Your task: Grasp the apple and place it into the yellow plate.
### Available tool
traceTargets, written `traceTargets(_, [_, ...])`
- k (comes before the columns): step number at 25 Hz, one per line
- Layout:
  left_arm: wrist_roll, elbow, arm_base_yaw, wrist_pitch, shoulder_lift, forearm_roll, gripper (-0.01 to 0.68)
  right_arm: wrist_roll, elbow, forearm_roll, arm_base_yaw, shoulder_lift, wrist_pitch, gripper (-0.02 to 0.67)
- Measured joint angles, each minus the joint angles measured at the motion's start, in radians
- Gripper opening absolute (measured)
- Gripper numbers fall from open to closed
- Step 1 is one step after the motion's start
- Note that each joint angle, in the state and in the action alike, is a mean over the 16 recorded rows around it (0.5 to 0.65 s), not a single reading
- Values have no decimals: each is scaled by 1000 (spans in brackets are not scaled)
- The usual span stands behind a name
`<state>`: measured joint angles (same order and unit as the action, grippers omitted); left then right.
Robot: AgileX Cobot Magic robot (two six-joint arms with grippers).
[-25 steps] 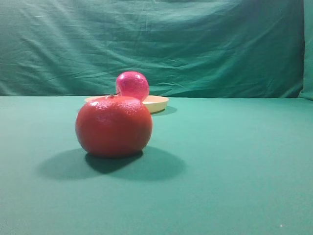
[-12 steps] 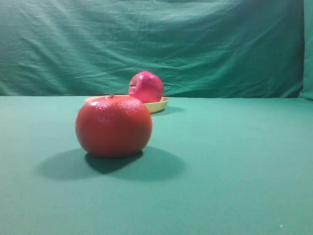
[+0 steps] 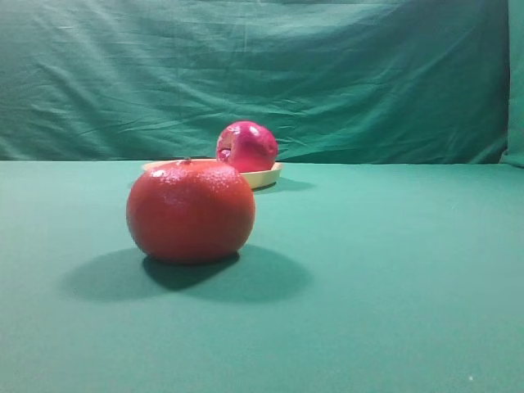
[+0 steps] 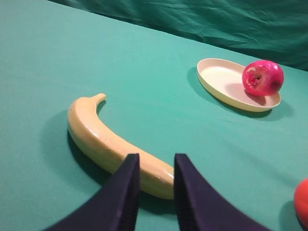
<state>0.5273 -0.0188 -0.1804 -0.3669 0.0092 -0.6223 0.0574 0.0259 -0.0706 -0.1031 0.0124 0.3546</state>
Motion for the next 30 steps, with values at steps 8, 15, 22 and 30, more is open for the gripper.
traceTargets(8, [0,0,0,0,0,0,157,0,1,3,17,0,21,0])
traceTargets(15, [0,0,0,0,0,0,157,0,0,3,19,0,29,0])
traceTargets(22, [0,0,0,0,0,0,157,0,0,3,19,0,31,0])
traceTargets(30, [0,0,0,0,0,0,157,0,0,3,19,0,31,0])
